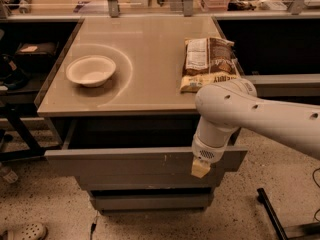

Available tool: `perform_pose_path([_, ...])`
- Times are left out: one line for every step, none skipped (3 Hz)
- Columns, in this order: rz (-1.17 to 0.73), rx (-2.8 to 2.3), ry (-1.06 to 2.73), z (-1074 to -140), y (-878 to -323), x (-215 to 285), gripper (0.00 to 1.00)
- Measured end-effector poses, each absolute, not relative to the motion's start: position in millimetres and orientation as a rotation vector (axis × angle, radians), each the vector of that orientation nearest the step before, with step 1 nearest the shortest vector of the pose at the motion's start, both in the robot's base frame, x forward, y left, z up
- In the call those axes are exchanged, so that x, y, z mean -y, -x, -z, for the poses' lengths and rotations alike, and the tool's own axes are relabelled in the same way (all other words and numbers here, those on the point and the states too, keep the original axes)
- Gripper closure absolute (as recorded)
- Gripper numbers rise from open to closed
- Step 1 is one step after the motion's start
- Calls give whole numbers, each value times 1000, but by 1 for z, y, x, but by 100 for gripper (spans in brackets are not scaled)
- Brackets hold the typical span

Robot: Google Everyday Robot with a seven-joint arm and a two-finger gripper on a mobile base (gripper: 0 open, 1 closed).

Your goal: Close top drawer

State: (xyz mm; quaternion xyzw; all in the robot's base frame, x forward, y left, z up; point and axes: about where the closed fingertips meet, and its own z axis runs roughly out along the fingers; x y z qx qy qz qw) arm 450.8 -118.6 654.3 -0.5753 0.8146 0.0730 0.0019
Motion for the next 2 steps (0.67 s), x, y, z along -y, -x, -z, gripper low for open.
perform_pose_path([-229, -2556, 1805, -654, -451, 119, 13])
perform_pose_path([-229, -2556, 1805, -654, -451, 119, 0])
